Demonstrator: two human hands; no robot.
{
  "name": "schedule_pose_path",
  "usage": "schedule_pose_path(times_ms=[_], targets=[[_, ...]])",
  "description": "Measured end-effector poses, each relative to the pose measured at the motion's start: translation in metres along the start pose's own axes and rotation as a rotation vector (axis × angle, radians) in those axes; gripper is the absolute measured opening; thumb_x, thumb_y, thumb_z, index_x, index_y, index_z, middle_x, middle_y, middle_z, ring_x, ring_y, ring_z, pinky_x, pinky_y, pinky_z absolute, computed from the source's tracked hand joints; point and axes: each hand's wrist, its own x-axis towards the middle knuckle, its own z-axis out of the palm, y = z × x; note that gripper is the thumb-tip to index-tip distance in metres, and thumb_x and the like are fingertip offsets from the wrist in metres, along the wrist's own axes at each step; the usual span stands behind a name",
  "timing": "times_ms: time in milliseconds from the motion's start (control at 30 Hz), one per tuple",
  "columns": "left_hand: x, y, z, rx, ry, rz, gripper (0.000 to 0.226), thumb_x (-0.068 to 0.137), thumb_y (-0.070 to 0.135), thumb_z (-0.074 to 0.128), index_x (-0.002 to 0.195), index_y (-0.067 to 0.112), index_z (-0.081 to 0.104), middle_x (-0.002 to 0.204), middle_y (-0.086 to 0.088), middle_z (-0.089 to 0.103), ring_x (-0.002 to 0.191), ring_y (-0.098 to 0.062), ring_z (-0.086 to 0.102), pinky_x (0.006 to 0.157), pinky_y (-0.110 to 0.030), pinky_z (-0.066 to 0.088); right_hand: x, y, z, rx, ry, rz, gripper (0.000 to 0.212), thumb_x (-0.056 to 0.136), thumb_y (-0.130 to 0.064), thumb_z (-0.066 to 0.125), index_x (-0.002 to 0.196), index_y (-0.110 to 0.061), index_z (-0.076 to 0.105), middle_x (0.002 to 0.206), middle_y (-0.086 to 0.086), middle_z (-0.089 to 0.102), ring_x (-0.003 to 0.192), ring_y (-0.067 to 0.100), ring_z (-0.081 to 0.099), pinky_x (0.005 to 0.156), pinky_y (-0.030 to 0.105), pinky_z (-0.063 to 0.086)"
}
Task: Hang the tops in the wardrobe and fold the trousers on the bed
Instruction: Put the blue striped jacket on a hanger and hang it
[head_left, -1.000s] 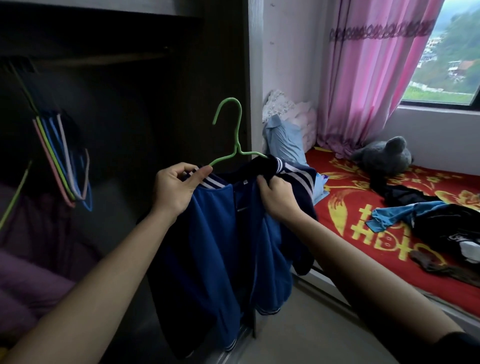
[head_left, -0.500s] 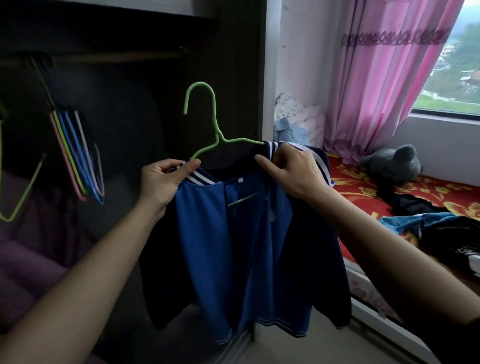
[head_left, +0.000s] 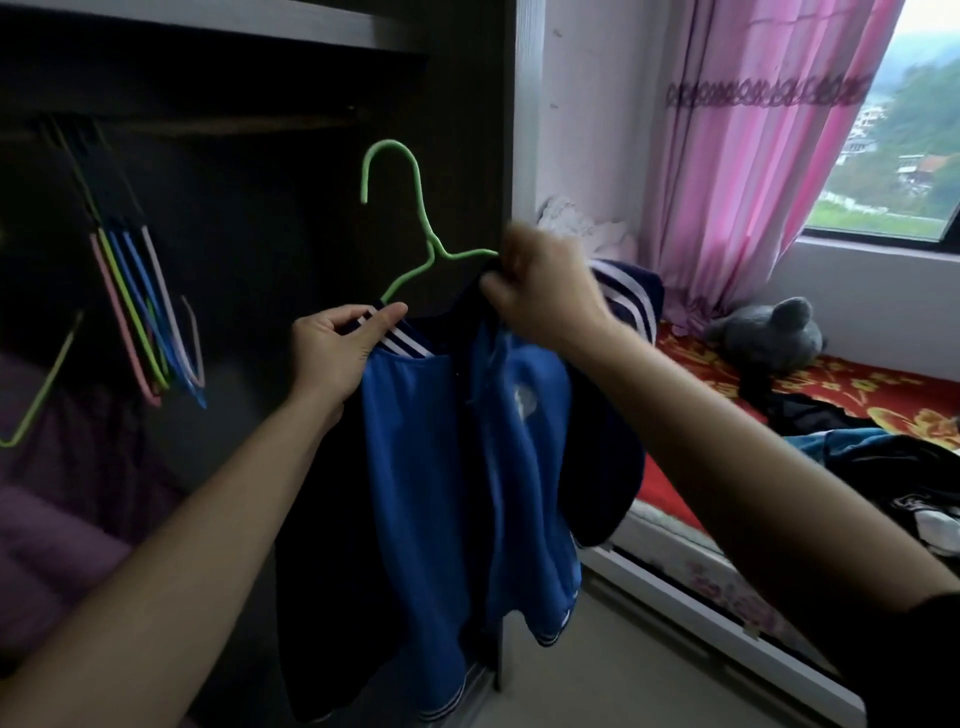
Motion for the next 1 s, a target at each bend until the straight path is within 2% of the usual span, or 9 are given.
schedule_pose_path(times_ms=[100, 233, 367, 467, 533, 633, 800, 900, 1000], targets=[[0.0, 0.007, -0.003, -0.033, 0.005, -0.006, 0.019, 0.068, 0.034, 0.087, 0.078, 0.021, 0.078, 0.078, 0.002, 0.075, 0.073, -0.009, 0.07, 0.065, -0.018, 0.055, -0.024, 0.014, 0.016, -0.141, -0.294, 0.013, 0.012, 0.082, -0.017, 0.063, 0.087, -0.009, 0.056, 0.085, 0.017, 0.066, 0.082, 0.04, 0.06, 0.065, 0.04, 0.044], [-0.007, 0.006, -0.013, -0.026, -0.043, -0.003, 0.03, 0.062, 0.035, 0.087, 0.081, 0.014, 0.077, 0.076, 0.0, 0.075, 0.069, -0.009, 0.068, 0.062, -0.017, 0.053, -0.028, 0.032, 0.008, -0.086, -0.453, -0.092, 0.026, 0.092, -0.042, 0.06, 0.093, -0.019, 0.07, 0.089, -0.001, 0.07, 0.081, 0.019, 0.064, 0.071, 0.034, 0.048], [-0.01, 0.002, -0.026, -0.028, -0.066, -0.002, 0.023, 0.063, 0.033, 0.086, 0.078, 0.018, 0.077, 0.075, 0.001, 0.074, 0.067, -0.008, 0.068, 0.06, -0.016, 0.053, -0.019, 0.05, -0.004, -0.147, -0.17, -0.241, 0.044, 0.093, -0.056, 0.054, 0.125, -0.027, 0.058, 0.118, 0.002, 0.052, 0.099, 0.017, 0.056, 0.085, 0.033, 0.051], [-0.008, 0.004, -0.031, -0.048, -0.059, 0.015, 0.014, 0.065, 0.034, 0.085, 0.073, 0.024, 0.078, 0.076, 0.002, 0.075, 0.067, -0.007, 0.069, 0.06, -0.015, 0.053, -0.011, 0.062, -0.006, -0.231, -0.308, -0.181, 0.056, 0.097, -0.061, 0.044, 0.141, -0.028, 0.043, 0.141, 0.007, 0.042, 0.127, 0.029, 0.045, 0.105, 0.045, 0.039], [-0.008, 0.005, -0.032, -0.036, -0.08, 0.047, 0.013, 0.068, 0.036, 0.083, 0.075, 0.027, 0.079, 0.078, 0.002, 0.076, 0.07, -0.007, 0.07, 0.063, -0.016, 0.054, -0.012, 0.065, -0.002, -0.237, -0.41, -0.178, 0.042, 0.1, -0.057, 0.038, 0.121, -0.023, 0.052, 0.114, 0.008, 0.063, 0.102, 0.034, 0.062, 0.081, 0.044, 0.05], [-0.005, 0.006, -0.034, -0.006, -0.084, 0.103, 0.013, 0.078, 0.041, 0.077, 0.078, 0.028, 0.079, 0.081, 0.002, 0.076, 0.075, -0.006, 0.07, 0.068, -0.016, 0.054, -0.015, 0.072, 0.003, -0.222, -0.242, -0.191, 0.035, 0.102, -0.054, 0.038, 0.097, -0.021, 0.051, 0.075, 0.008, 0.062, 0.069, 0.036, 0.061, 0.055, 0.039, 0.042], [0.015, 0.03, -0.041, 0.033, 0.023, 0.119, 0.031, 0.088, 0.052, 0.063, 0.09, 0.024, 0.076, 0.092, 0.01, 0.072, 0.09, -0.001, 0.065, 0.076, -0.014, 0.049, -0.015, 0.082, 0.001, -0.195, -0.015, -0.087, 0.035, 0.102, -0.05, 0.042, 0.098, -0.018, 0.056, 0.069, 0.001, 0.057, 0.068, 0.038, 0.06, 0.056, 0.033, 0.03], [0.03, 0.044, -0.052, 0.17, -0.127, 0.111, 0.044, 0.093, 0.063, 0.045, 0.104, 0.031, 0.073, 0.105, 0.013, 0.071, 0.104, -0.003, 0.063, 0.086, -0.019, 0.047, -0.017, 0.087, 0.003, -0.14, 0.058, -0.04, 0.036, 0.101, -0.049, 0.045, 0.096, -0.015, 0.058, 0.074, 0.01, 0.066, 0.07, 0.041, 0.061, 0.058, 0.035, 0.032], [0.041, 0.052, -0.056, 0.38, -0.356, 0.175, 0.04, 0.088, 0.055, 0.056, 0.12, 0.032, 0.066, 0.118, 0.015, 0.067, 0.114, 0.0, 0.06, 0.097, -0.02, 0.044, -0.015, 0.084, 0.002, -0.119, 0.115, -0.002, 0.037, 0.1, -0.05, 0.048, 0.092, -0.014, 0.057, 0.074, 0.011, 0.066, 0.072, 0.043, 0.061, 0.06, 0.035, 0.031]])
